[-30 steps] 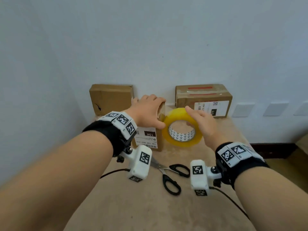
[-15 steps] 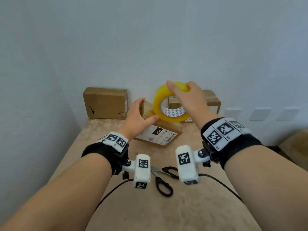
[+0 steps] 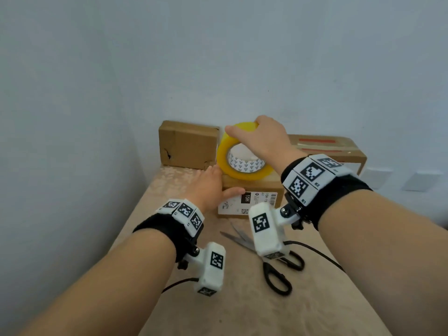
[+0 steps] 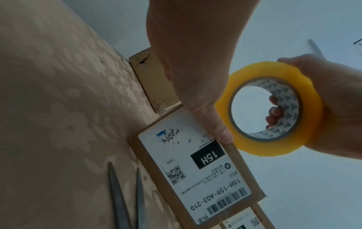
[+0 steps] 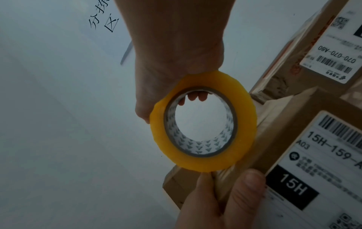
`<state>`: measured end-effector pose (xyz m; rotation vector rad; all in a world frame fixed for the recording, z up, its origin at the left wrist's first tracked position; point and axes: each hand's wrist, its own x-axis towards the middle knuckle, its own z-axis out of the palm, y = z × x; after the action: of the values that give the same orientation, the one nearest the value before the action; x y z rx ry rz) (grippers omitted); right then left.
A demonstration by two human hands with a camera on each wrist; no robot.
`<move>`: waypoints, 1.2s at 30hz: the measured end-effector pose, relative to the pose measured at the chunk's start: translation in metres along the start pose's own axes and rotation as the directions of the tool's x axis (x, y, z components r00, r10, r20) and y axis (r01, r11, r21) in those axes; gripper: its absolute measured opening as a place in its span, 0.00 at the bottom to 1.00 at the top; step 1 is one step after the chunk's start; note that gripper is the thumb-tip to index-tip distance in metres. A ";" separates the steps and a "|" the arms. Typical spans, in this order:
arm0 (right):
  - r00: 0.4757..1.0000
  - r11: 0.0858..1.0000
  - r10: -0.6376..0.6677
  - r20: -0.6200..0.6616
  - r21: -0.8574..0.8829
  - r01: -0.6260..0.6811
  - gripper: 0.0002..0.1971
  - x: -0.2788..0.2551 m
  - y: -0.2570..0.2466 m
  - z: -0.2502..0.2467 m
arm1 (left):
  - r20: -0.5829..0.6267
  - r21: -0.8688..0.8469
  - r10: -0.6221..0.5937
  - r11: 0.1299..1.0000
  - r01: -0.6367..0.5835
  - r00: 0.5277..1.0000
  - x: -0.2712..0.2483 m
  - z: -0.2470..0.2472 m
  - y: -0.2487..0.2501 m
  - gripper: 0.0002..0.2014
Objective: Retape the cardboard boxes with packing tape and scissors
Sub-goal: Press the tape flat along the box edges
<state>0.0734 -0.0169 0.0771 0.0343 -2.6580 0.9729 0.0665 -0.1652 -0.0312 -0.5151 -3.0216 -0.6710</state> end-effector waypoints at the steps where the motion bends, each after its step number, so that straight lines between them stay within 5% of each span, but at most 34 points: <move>1: 1.000 1.000 -0.008 0.002 -0.024 0.008 0.31 0.001 -0.001 -0.001 | 0.005 -0.007 -0.001 1.000 0.001 1.000 0.000 -0.001 0.001 0.54; 6: 1.000 0.990 0.014 0.006 -0.143 -0.013 0.26 0.000 0.003 -0.017 | 0.042 0.080 -0.028 0.997 0.024 0.999 -0.004 -0.008 0.013 0.47; 13: 0.999 0.872 0.030 0.017 -0.489 -0.018 0.25 -0.003 0.028 -0.053 | 0.151 0.260 -0.044 0.966 0.003 0.988 -0.003 -0.017 0.020 0.51; 21: 0.991 0.991 0.128 -0.033 -0.038 -0.129 0.24 -0.008 0.063 -0.066 | 0.233 0.578 0.003 0.804 -0.141 0.973 0.003 -0.033 0.034 0.48; 27: 0.998 0.992 0.030 -0.053 -0.119 -0.036 0.34 -0.005 0.058 -0.052 | 0.301 0.439 0.116 0.864 -0.246 0.946 0.004 -0.016 0.055 0.49; 36: 1.000 0.916 -0.012 -0.028 -0.401 -0.001 0.24 -0.002 0.048 -0.063 | 0.253 0.314 0.098 0.933 -0.178 0.962 0.003 -0.013 0.050 0.46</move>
<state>0.0871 0.0602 0.0917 -0.0636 -2.7729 0.4038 0.0787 -0.1267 0.0019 -0.8321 -3.1700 -0.0864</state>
